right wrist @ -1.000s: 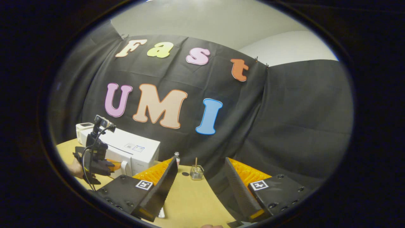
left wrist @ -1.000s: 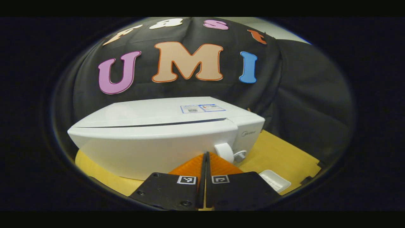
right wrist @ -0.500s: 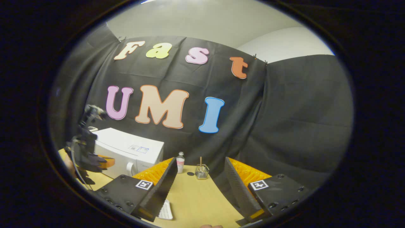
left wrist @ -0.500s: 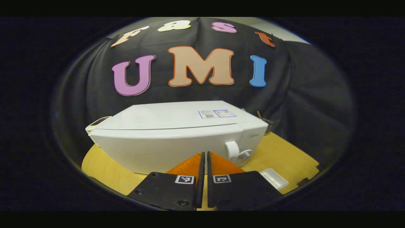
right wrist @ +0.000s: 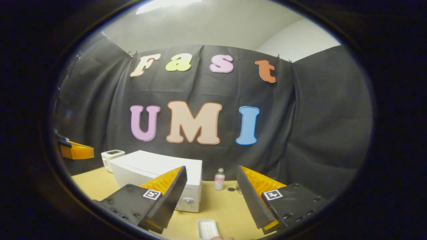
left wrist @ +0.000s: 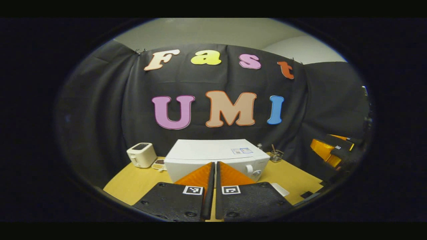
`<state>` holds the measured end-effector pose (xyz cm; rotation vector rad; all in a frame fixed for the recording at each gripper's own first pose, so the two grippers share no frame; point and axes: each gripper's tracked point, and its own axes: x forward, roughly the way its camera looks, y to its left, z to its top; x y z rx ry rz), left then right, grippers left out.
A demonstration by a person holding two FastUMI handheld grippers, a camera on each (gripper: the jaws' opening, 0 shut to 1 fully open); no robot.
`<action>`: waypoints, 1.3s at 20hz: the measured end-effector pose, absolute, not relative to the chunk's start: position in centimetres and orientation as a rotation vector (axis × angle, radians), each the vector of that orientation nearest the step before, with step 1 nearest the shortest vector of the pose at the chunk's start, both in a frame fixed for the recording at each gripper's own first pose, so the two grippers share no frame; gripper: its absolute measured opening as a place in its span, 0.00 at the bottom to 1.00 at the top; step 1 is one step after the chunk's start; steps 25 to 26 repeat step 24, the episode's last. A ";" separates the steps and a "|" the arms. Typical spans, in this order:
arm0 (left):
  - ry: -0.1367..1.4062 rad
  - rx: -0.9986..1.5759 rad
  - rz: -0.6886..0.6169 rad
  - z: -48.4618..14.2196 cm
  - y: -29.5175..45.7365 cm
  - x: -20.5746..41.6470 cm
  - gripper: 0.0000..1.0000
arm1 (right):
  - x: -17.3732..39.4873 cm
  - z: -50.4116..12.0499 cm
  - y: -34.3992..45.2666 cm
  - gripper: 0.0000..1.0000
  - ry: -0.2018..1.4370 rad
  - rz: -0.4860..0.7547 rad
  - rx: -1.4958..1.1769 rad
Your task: Open the microwave oven with the left hand, put the food in, and close the microwave oven.
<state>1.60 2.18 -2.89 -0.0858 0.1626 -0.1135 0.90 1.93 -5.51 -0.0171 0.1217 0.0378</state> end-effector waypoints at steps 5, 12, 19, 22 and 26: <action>0.095 -0.100 0.010 -1.2 6.5 -0.3 0.71 | -0.1 -5.0 6.8 0.95 0.103 0.120 -0.036; 0.116 -0.083 -0.045 -2.1 5.0 -1.8 0.94 | -1.4 -5.1 7.8 0.97 0.108 0.134 -0.038; 0.092 -0.068 -0.083 -1.5 3.2 -1.7 0.96 | -2.1 -5.5 5.5 0.96 0.133 0.092 -0.037; 0.106 -0.077 -0.106 -1.9 2.3 -1.8 0.96 | -2.2 -5.9 4.5 0.97 0.142 0.073 -0.018; 0.115 -0.070 -0.114 -2.2 1.9 -1.7 0.99 | -2.2 -5.7 3.8 0.96 0.135 0.061 -0.013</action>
